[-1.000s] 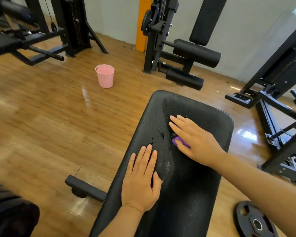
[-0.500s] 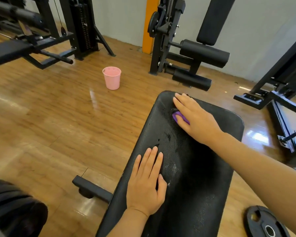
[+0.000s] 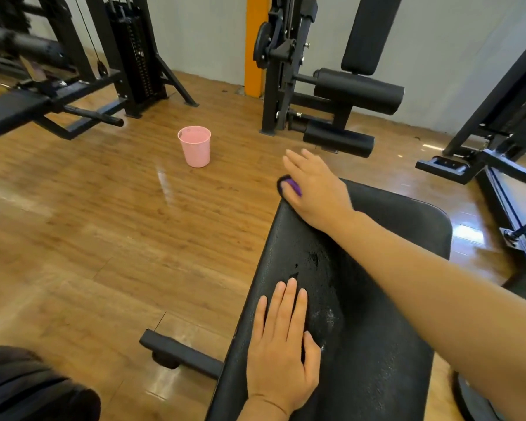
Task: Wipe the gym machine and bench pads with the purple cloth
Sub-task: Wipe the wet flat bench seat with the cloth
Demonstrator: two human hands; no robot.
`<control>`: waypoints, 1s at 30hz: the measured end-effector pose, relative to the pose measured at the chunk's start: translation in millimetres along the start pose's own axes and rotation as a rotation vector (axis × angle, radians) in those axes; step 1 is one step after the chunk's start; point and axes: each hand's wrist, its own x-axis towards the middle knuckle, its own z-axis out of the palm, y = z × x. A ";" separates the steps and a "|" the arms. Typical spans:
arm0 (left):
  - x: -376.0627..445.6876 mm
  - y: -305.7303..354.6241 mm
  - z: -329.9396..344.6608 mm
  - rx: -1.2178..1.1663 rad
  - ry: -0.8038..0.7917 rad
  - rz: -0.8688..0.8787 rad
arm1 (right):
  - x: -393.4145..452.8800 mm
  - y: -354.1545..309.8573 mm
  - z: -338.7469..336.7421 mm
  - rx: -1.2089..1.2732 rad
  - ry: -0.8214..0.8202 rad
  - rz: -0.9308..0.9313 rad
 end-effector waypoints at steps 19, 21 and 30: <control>0.2 -0.5 3.1 -0.017 0.043 0.012 | -112.5 11.3 23.9 -0.089 0.142 -0.104; 0.0 -0.1 2.2 -0.018 0.033 0.008 | -63.6 -1.5 26.4 -0.096 0.147 -0.050; 0.9 0.3 0.1 -0.006 0.020 0.003 | -83.2 -3.2 16.2 -0.084 0.088 -0.082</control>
